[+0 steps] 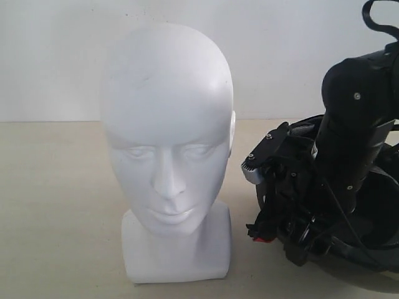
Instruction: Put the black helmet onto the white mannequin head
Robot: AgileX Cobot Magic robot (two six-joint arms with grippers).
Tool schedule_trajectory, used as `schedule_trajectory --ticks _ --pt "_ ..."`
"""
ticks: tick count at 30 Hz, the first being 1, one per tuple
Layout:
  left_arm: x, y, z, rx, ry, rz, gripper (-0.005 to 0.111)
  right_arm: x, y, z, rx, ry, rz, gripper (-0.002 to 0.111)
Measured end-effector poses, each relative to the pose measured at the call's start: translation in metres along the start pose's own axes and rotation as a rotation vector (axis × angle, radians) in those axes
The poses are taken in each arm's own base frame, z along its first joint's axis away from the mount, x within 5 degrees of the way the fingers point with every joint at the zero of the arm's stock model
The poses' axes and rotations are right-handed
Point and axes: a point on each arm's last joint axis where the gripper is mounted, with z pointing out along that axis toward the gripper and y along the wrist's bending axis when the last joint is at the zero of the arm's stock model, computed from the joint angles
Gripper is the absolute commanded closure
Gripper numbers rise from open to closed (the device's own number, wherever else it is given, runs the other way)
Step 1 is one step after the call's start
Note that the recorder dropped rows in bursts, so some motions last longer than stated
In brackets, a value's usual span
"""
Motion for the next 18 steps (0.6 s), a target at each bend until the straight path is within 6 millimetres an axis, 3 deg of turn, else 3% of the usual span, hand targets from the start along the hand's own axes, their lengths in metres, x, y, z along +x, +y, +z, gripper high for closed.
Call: schedule_trajectory --ticks 18 --pt "0.0 0.0 0.0 0.0 0.0 0.0 0.102 -0.005 -0.006 0.017 0.042 0.026 0.065 0.03"
